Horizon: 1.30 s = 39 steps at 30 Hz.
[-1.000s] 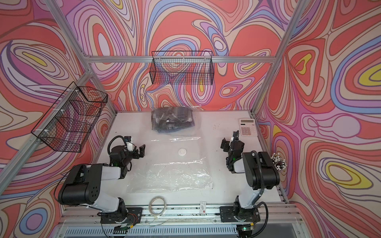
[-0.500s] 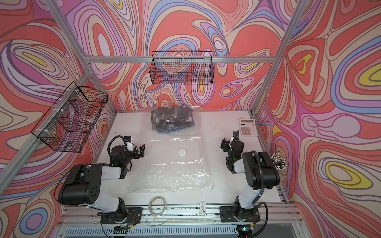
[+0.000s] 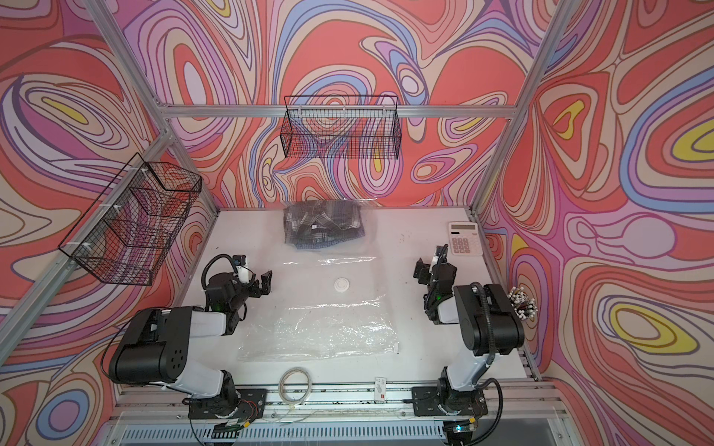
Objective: Take the shirt out of the vacuum bag
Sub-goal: Adjust the vacuum bag at the center of the board.
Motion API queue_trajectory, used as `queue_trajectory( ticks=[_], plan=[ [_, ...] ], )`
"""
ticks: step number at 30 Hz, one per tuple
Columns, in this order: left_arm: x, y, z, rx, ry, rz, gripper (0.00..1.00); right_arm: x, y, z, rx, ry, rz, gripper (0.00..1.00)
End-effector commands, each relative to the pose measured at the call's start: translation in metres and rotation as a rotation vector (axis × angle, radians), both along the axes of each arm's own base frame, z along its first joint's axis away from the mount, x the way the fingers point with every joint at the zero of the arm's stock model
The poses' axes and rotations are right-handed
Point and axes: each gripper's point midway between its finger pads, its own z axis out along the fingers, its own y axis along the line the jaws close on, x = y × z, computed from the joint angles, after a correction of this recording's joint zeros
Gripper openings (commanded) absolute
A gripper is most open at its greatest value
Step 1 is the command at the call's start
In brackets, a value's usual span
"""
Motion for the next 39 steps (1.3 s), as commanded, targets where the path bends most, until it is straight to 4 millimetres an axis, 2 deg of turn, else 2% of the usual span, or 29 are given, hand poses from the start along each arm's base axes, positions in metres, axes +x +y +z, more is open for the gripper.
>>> queue_trajectory(
  ticks=[1, 4, 6, 7, 9, 10, 12, 13, 15, 17, 18, 21, 23, 25, 28, 31, 39],
  plan=[
    [0.007, 0.0, 0.009, 0.007, -0.032, 0.001, 0.67, 0.006, 0.0, 0.006, -0.009, -0.024, 0.014, 0.78],
    [0.01, 0.017, 0.017, 0.015, -0.022, 0.113, 0.52, 0.008, 0.002, 0.009, -0.02, -0.019, 0.025, 0.71],
    [0.011, 0.023, 0.03, 0.042, 0.001, 0.168, 0.49, 0.012, -0.002, 0.017, -0.029, 0.01, -0.006, 0.68],
    [0.01, 0.028, 0.042, 0.071, 0.011, 0.215, 0.5, 0.019, -0.003, 0.021, -0.023, 0.081, -0.013, 0.66],
    [0.007, 0.028, 0.075, 0.102, -0.034, 0.239, 0.51, 0.029, -0.009, 0.043, -0.035, 0.145, -0.046, 0.63],
    [0.01, 0.031, 0.103, 0.106, -0.083, 0.274, 0.53, 0.034, -0.011, 0.056, -0.027, 0.157, -0.068, 0.62],
    [0.009, 0.028, 0.141, 0.106, -0.109, 0.271, 0.55, 0.04, -0.007, 0.078, 0.035, 0.165, -0.065, 0.62],
    [0.007, 0.025, 0.153, 0.109, -0.081, 0.257, 0.57, 0.042, 0.0, 0.086, 0.069, 0.169, -0.04, 0.61],
    [-0.002, 0.002, 0.176, 0.123, -0.046, 0.14, 0.6, 0.04, 0.015, 0.095, 0.171, 0.182, 0.006, 0.61],
    [-0.021, -0.032, 0.191, 0.191, -0.035, -0.009, 0.6, 0.034, 0.03, 0.097, 0.271, 0.197, 0.053, 0.61],
    [-0.034, -0.051, 0.193, 0.231, -0.026, -0.105, 0.6, 0.031, 0.036, 0.095, 0.307, 0.209, 0.066, 0.61],
    [-0.084, -0.101, 0.18, 0.387, 0.042, -0.347, 0.61, 0.016, 0.055, 0.086, 0.407, 0.266, 0.108, 0.61],
    [-0.121, -0.125, 0.157, 0.512, 0.113, -0.49, 0.62, 0.004, 0.065, 0.077, 0.433, 0.318, 0.123, 0.6],
    [-0.154, -0.139, 0.128, 0.639, 0.207, -0.62, 0.65, -0.006, 0.076, 0.07, 0.444, 0.36, 0.147, 0.61],
    [-0.199, -0.15, 0.087, 0.807, 0.356, -0.808, 0.66, -0.017, 0.095, 0.063, 0.445, 0.413, 0.186, 0.63],
    [-0.224, -0.146, 0.057, 0.888, 0.459, -0.915, 0.67, -0.025, 0.109, 0.052, 0.456, 0.458, 0.214, 0.65],
    [-0.254, -0.139, 0.014, 1.017, 0.547, -1.07, 0.68, -0.028, 0.13, 0.025, 0.502, 0.527, 0.253, 0.68]
  ],
)
